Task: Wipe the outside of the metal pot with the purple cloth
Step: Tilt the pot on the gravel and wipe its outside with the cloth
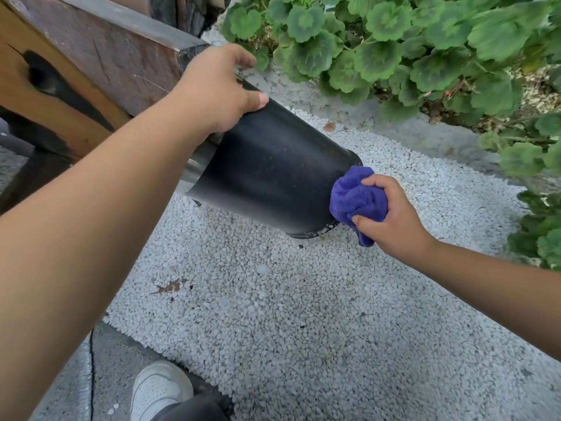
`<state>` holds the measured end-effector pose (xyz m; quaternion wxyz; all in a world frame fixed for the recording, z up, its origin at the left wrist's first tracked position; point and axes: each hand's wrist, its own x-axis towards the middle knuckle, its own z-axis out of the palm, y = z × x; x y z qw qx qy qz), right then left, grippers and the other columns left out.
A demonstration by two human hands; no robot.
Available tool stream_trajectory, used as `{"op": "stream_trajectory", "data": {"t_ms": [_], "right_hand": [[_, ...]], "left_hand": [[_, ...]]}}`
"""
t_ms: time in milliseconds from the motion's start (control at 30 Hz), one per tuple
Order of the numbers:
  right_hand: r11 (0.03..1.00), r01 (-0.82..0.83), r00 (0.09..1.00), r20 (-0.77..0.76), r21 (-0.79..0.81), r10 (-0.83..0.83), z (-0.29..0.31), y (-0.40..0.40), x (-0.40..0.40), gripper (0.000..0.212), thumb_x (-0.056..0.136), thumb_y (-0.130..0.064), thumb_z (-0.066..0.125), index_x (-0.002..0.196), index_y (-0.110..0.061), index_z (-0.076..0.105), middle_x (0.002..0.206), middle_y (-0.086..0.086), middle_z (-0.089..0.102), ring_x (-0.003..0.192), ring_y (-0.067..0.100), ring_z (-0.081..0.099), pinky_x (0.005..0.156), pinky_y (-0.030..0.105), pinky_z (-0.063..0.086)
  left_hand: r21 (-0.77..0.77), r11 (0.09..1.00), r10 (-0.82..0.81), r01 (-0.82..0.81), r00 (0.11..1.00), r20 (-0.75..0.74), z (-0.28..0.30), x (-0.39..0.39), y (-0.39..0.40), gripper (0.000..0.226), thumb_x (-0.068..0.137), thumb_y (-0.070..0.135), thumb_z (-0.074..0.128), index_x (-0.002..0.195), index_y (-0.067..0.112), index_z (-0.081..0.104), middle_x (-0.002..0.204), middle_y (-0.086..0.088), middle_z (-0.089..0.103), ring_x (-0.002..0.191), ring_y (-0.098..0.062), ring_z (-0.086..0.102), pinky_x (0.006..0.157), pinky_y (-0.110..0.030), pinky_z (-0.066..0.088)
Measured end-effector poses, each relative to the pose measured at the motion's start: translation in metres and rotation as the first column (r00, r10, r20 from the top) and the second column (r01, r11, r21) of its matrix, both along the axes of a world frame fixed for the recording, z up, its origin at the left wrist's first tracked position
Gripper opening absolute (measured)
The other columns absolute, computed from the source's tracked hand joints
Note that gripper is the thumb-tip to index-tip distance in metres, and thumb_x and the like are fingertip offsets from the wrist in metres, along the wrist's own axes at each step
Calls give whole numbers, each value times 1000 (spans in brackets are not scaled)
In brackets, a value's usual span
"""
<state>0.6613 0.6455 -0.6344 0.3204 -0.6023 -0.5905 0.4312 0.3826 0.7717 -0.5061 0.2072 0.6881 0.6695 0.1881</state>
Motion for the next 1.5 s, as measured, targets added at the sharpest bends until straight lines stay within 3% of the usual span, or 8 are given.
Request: {"op": "stream_trajectory", "data": {"t_ms": [167,333,500,667,767,1033,1300,1500], "right_hand": [[986,128,957,-246,-107,-151,0,9,-15,51,71,-13,66,97,-56,53,106,-3,63,86,18,64,75,48,56],[978,103,905,-391,-183,-169,6,22,-22,49,76,-4,63,100,-46,58,90,-11,68,63,35,62,52,58,56],[970,119,885,-420,-211,-200,15,47,-19,41,81,0,60,106,-30,53,86,0,68,48,42,59,44,67,49],[961,102,924,-334,-258,-188,0,52,-32,42,83,1,65,107,-32,55,92,-5,67,75,16,66,66,50,55],[961,116,929,-314,-251,-194,-8,56,-35,42,82,-4,69,107,-34,55,95,-10,68,78,5,66,70,30,54],[973,143,987,-49,-179,-154,-15,45,-26,37,70,-38,66,99,-56,53,96,-16,68,87,6,66,72,27,53],[979,123,980,-138,-163,-147,-30,14,-34,46,78,-23,69,108,-53,51,99,-30,65,93,-1,65,84,28,51],[977,100,990,-84,-189,-118,-34,-12,-37,56,78,-21,70,100,-66,45,102,-24,64,90,-9,62,71,4,44]], "left_hand": [[186,982,-18,-16,983,182,-15,-40,-52,67,87,34,65,145,16,37,146,3,42,127,5,43,101,-8,34],[107,988,98,-109,989,107,-57,-64,-104,21,89,19,66,102,22,49,80,18,56,74,20,51,62,-1,34],[191,977,83,-92,995,54,-25,-54,-80,20,80,34,66,94,31,52,71,19,57,70,19,53,59,0,33],[132,987,-76,86,994,-83,-28,-61,-71,48,88,37,62,125,8,49,116,-3,63,106,-32,57,80,-28,38],[154,957,-229,245,967,-111,-45,-63,-82,86,94,37,58,153,0,7,161,-17,1,150,-30,1,117,-22,10],[215,857,-345,469,831,-436,-54,-44,-80,84,84,60,56,140,-1,45,155,-20,30,147,-43,14,115,-55,24],[224,885,-327,408,887,-325,-53,-49,-81,79,84,56,56,138,-1,48,154,-19,33,147,-42,13,116,-49,24],[218,907,-312,361,922,-227,-54,-48,-78,72,86,51,57,139,3,48,160,-11,20,149,-30,7,113,-31,17]]}}
